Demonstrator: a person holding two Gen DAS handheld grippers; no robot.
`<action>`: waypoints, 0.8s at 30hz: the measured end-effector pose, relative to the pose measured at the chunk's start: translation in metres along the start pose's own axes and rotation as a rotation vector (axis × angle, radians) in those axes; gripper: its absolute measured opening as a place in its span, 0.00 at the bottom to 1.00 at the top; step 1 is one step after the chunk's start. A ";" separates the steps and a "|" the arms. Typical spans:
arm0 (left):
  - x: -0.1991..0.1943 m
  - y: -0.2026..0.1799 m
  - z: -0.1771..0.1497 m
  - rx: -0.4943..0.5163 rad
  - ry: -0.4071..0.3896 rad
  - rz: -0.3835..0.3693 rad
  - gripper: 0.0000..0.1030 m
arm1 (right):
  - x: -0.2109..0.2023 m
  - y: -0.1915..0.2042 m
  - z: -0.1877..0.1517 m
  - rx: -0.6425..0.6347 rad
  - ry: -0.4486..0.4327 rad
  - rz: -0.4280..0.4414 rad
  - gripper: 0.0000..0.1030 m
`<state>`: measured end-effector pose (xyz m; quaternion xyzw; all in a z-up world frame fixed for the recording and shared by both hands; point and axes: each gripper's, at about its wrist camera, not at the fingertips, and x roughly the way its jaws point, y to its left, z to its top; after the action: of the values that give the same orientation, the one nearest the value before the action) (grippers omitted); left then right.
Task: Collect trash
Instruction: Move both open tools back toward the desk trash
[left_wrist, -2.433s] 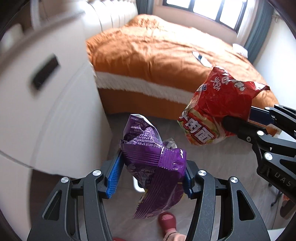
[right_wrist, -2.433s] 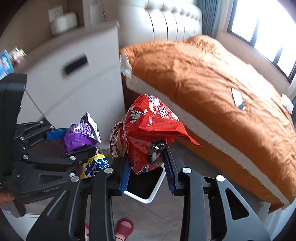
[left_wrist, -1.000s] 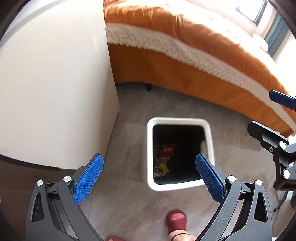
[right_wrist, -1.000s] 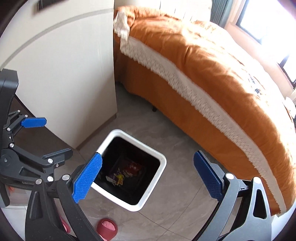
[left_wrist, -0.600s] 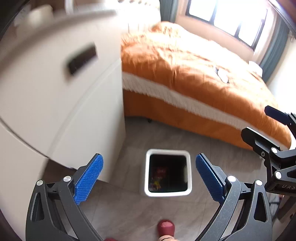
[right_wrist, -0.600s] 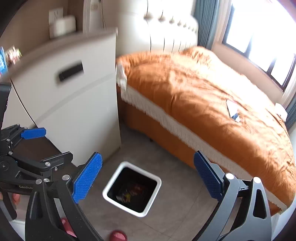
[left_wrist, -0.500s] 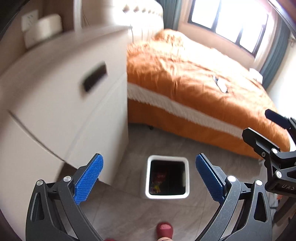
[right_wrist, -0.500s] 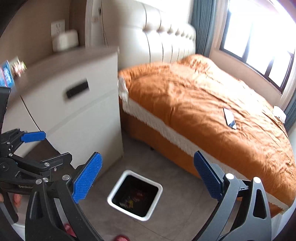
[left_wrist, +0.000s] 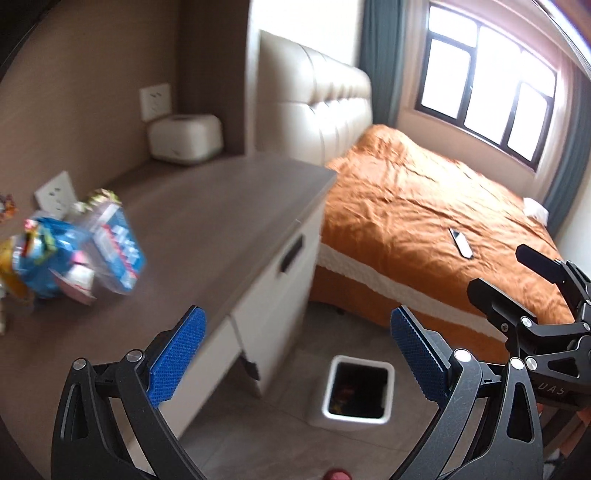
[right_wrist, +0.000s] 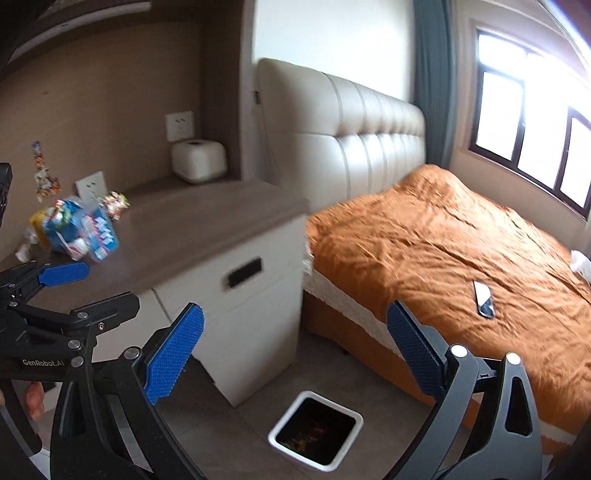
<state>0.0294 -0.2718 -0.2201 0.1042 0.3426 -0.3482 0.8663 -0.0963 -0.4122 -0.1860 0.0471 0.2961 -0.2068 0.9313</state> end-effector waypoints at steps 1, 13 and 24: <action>-0.009 0.009 0.002 -0.009 -0.013 0.024 0.96 | -0.002 0.006 0.005 -0.009 -0.013 0.010 0.96; -0.098 0.141 -0.002 -0.143 -0.082 0.279 0.95 | -0.004 0.140 0.059 -0.158 -0.108 0.271 0.96; -0.130 0.262 -0.009 -0.216 -0.115 0.418 0.95 | 0.016 0.278 0.089 -0.286 -0.116 0.425 0.96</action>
<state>0.1335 -0.0060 -0.1548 0.0595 0.2992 -0.1280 0.9437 0.0774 -0.1838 -0.1313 -0.0355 0.2520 0.0353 0.9664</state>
